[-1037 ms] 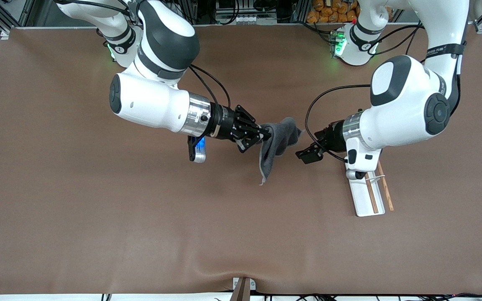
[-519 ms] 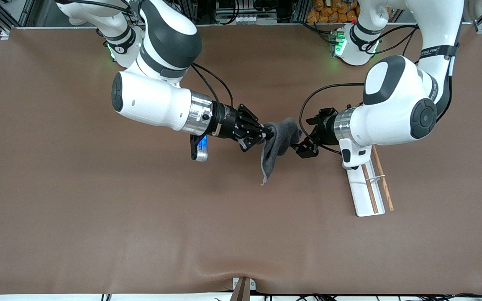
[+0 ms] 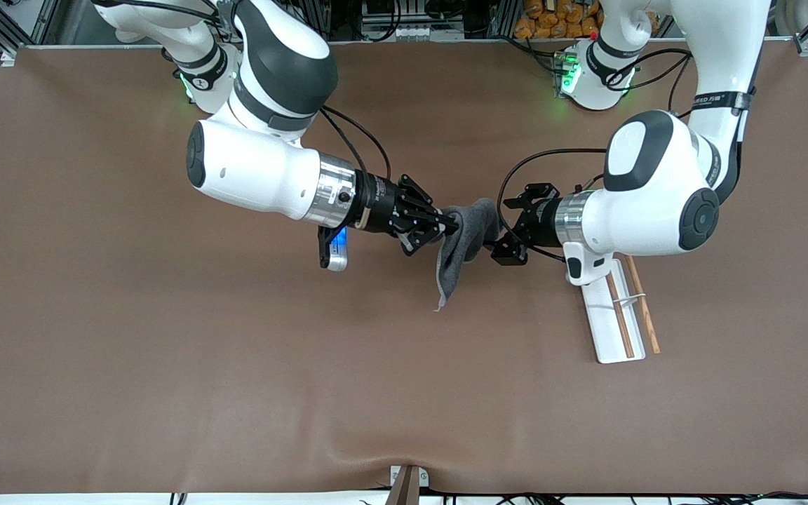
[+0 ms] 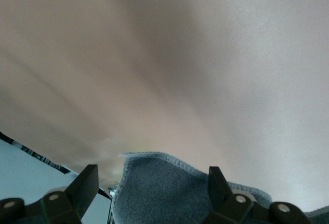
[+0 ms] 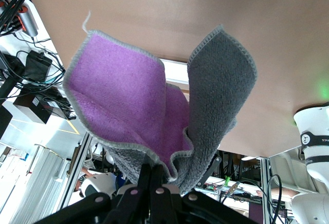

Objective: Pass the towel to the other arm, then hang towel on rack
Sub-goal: 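Grasp the hanging towel with the left gripper beside the right gripper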

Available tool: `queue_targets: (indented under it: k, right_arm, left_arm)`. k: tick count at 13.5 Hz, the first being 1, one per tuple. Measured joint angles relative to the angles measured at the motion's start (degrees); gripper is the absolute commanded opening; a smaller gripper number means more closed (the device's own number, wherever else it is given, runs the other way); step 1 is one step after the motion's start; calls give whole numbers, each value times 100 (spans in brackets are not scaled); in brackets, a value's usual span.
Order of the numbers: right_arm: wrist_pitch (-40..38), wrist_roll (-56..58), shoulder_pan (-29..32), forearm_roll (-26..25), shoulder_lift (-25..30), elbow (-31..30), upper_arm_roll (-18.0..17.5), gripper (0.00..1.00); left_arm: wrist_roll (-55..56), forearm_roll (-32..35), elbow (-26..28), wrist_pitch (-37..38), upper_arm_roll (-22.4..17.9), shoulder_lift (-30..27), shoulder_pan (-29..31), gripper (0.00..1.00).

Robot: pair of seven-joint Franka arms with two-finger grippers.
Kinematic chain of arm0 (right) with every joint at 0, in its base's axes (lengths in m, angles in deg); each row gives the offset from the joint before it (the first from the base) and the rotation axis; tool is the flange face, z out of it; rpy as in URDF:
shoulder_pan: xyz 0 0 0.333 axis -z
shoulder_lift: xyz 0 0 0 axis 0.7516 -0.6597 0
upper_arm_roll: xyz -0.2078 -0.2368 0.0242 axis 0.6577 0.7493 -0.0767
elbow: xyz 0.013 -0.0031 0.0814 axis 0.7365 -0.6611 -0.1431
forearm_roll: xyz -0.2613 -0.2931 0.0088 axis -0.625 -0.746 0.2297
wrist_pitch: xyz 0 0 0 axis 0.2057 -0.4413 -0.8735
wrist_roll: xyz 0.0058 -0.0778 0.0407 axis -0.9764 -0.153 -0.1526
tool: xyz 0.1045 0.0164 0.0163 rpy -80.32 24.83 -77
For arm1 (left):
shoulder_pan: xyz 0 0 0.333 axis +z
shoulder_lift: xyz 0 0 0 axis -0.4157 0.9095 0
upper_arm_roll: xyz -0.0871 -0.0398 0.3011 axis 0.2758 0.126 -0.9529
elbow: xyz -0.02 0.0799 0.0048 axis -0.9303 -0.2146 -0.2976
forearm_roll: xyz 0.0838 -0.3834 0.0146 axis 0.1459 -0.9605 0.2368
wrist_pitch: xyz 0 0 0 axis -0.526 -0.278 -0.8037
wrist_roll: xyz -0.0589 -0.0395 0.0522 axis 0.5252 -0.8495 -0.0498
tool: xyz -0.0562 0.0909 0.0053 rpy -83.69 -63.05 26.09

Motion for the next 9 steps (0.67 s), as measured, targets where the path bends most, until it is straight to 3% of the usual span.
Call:
queue_targets:
  k: [1, 4, 9]
  right_arm:
    - [3, 0, 0, 0, 0, 0, 3, 0]
    - [5, -1, 0, 1, 0, 0, 4, 0]
    - [9, -1, 0, 1, 0, 5, 12, 0]
  left_arm:
    - [11, -87, 0, 0, -3, 12, 6, 41]
    - [19, -190, 0, -5, -9, 25, 10, 2]
    - [21, -194, -3, -11, -9, 26, 10, 0]
